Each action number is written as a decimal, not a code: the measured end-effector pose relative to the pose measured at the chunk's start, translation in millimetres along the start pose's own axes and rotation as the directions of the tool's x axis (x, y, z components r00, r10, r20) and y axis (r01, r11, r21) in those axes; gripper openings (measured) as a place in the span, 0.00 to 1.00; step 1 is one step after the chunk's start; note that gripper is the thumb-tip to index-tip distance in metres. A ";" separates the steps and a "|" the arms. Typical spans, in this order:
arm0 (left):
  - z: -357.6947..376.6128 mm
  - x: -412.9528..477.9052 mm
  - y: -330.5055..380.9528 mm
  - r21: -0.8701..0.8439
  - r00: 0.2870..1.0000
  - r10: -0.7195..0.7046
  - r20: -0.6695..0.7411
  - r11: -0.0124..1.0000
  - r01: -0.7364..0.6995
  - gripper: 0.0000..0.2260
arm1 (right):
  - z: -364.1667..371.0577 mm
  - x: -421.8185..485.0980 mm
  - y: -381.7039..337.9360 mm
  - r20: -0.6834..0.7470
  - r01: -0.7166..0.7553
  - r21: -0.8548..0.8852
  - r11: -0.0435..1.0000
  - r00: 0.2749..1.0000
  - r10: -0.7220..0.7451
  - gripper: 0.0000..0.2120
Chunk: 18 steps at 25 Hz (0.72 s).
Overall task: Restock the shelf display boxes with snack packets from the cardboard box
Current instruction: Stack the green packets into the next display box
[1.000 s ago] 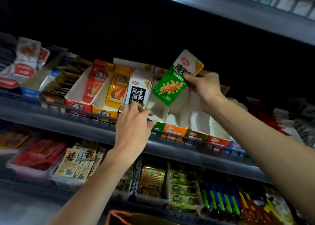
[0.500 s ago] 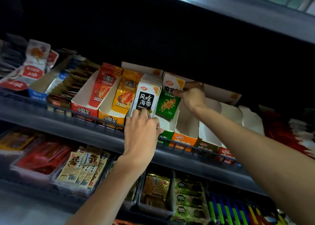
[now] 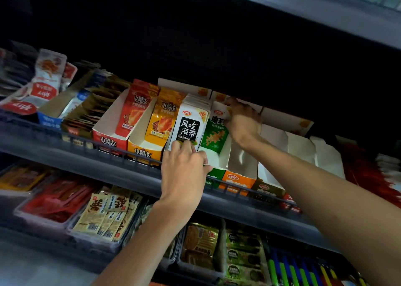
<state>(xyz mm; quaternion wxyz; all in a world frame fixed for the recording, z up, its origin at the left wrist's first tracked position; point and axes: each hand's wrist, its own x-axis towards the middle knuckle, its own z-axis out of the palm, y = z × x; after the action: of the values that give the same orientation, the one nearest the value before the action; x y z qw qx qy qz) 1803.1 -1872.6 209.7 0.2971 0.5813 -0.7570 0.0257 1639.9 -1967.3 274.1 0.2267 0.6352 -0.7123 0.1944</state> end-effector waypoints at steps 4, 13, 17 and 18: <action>-1.0 -1.2 -0.5 -0.021 1.000 -0.001 -0.003 1.000 0.001 0.13 | -1.3 3.0 -0.2 0.004 0.006 -0.063 0.998 1.000 -0.006 0.22; -0.6 -1.6 0.3 -0.034 1.000 -0.003 -0.014 0.999 0.002 0.12 | 4.0 -11.9 -3.3 -0.096 0.043 0.024 0.999 0.995 -0.040 0.28; 0.4 -2.4 0.3 -0.021 1.000 0.006 -0.010 1.000 -0.006 0.12 | 6.7 -20.2 -1.4 0.047 0.153 -0.095 0.984 0.988 -0.149 0.13; 0.1 -2.1 0.7 -0.016 1.000 0.009 -0.009 1.000 -0.009 0.12 | 7.3 -18.7 -0.5 0.081 0.140 -0.081 0.987 0.988 -0.133 0.12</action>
<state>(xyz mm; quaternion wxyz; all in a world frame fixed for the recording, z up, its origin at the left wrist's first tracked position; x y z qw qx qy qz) 1802.8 -1870.6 208.8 0.3050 0.5754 -0.7585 0.0237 1641.5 -1956.2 257.4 0.2398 0.6789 -0.6829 0.1232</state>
